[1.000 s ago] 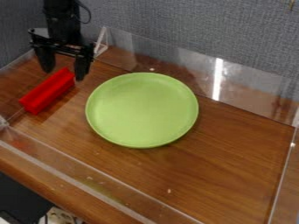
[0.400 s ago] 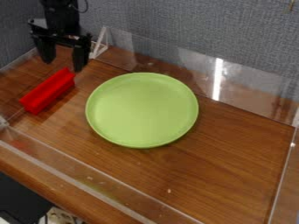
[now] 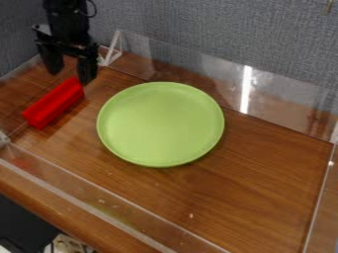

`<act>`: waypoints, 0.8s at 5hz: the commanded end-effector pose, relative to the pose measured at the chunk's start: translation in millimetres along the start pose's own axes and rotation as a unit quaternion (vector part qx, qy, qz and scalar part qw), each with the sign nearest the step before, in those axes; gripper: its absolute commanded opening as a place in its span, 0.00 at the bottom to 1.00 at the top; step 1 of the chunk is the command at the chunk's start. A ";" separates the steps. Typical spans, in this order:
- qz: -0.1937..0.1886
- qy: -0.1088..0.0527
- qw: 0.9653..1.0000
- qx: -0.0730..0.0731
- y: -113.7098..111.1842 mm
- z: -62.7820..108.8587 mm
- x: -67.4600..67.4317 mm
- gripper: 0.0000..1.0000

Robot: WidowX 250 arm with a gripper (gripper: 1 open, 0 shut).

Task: Put the red object on the left side

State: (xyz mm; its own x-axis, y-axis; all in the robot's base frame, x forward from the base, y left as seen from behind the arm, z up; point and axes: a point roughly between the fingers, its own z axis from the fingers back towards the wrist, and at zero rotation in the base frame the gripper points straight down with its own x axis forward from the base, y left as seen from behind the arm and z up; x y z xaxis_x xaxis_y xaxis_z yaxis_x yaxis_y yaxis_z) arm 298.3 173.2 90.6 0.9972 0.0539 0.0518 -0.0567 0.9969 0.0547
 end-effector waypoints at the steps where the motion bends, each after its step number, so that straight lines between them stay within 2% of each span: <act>1: 0.020 -0.033 0.999 0.014 8.8 26.5 6.1 1.00; 2: 0.036 -0.043 0.998 0.017 12.6 33.0 7.7 1.00; 3: 0.058 -0.040 0.997 0.019 14.6 30.8 3.7 1.00; 4: 0.067 -0.033 0.997 0.015 9.3 24.3 -1.5 1.00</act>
State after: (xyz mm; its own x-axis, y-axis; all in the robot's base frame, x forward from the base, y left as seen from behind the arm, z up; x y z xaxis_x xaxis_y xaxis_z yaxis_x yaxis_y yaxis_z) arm 293.0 176.9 88.5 0.9824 0.1801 0.0497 -0.1823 0.9823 0.0430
